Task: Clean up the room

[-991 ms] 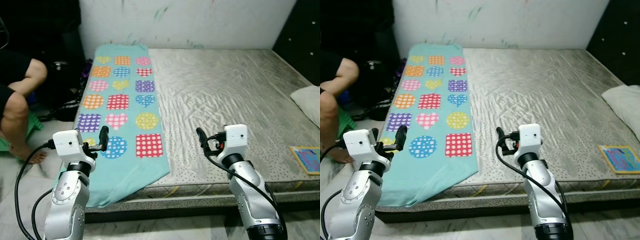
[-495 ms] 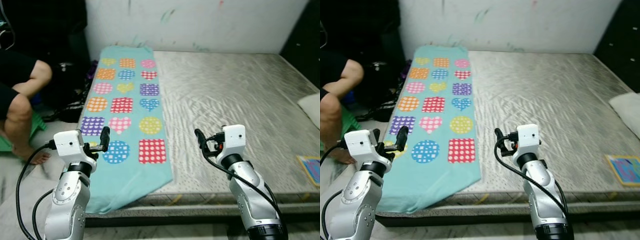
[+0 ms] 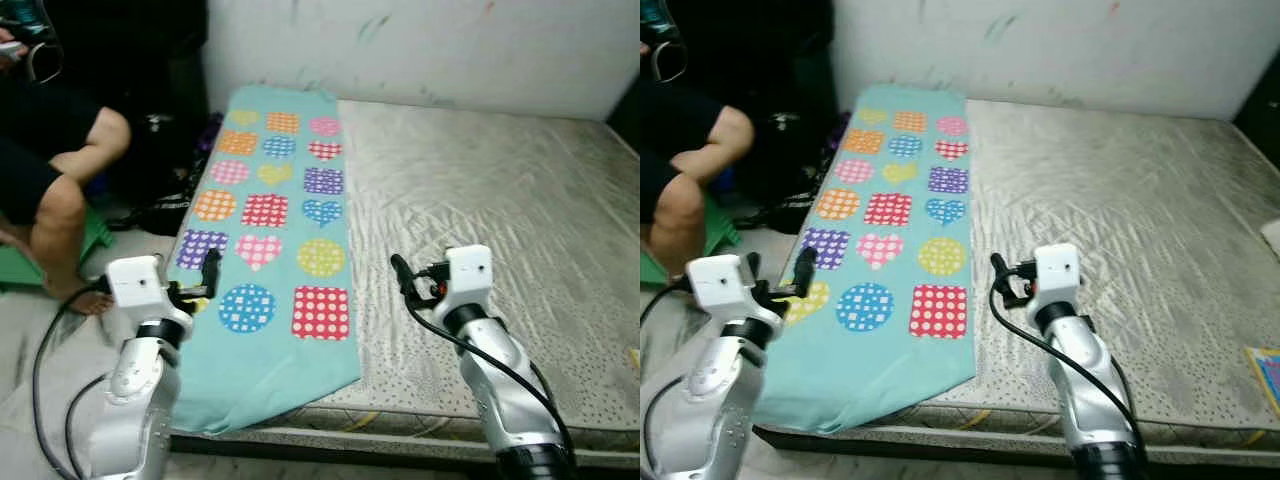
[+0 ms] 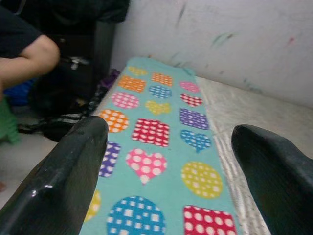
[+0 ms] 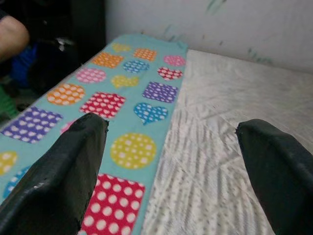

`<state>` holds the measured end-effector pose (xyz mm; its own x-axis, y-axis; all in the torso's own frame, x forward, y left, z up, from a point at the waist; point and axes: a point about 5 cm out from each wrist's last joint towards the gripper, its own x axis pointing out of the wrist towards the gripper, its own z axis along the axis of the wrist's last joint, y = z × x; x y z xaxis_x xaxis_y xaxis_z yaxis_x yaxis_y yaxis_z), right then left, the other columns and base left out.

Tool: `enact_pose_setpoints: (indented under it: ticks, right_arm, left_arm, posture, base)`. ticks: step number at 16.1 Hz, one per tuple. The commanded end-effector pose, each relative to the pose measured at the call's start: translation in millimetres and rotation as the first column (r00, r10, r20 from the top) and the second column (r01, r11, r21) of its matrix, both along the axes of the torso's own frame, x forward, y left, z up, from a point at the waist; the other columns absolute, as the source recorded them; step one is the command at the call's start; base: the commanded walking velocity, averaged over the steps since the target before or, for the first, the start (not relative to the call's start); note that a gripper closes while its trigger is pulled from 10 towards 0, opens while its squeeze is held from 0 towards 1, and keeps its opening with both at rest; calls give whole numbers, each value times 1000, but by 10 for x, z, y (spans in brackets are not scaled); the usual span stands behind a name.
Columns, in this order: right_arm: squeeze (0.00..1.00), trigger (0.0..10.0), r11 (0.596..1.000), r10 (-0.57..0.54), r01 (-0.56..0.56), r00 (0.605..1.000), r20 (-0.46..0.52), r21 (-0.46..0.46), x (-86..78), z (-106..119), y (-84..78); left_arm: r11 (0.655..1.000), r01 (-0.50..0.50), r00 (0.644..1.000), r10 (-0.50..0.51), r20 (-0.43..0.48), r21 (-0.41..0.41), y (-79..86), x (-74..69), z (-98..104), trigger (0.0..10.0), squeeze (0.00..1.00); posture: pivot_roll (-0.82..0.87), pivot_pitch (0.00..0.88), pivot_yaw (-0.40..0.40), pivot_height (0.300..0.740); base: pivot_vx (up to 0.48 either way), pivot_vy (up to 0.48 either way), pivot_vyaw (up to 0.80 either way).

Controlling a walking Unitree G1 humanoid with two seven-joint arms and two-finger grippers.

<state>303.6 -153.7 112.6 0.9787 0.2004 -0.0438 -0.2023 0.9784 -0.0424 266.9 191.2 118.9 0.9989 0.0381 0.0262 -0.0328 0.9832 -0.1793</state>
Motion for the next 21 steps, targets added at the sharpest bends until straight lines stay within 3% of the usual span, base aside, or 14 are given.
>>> enact_pose_setpoints:
  ticks: [1, 6, 10, 21]
  right_arm:
    - [0, 10000, 1000, -18, 18, 1000, 2, -14, -14, -3, -71]
    - [0, 10000, 1000, -14, 14, 1000, 5, -23, -8, 2, -85]
    - [0, 10000, 999, -8, 8, 1000, 5, -32, 2, -2, -90]
    - [0, 10000, 998, 20, -20, 1000, 8, -60, 11, 6, -57]
  left_arm:
    - [1000, 17, 1000, -17, 1, 0, -44, 11, 7, 10000, 0]
    - [1000, 18, 1000, -18, -2, -5, -58, 15, -3, 10000, 0]
    - [998, -46, 999, 45, -28, -34, -28, 23, -41, 10000, 0]
    - [996, -50, 998, 47, -34, -71, -31, 32, -45, 10000, 0]
  posture:
    - [-67, 12, -34, 740]
    - [-69, 9, -38, 740]
    - [-67, 5, -41, 740]
    - [-73, 15, -50, 740]
  base:
    - [266, 0, 0]
    - [272, 0, 0]
    - [0, 0, 0]
    - [0, 475, 0]
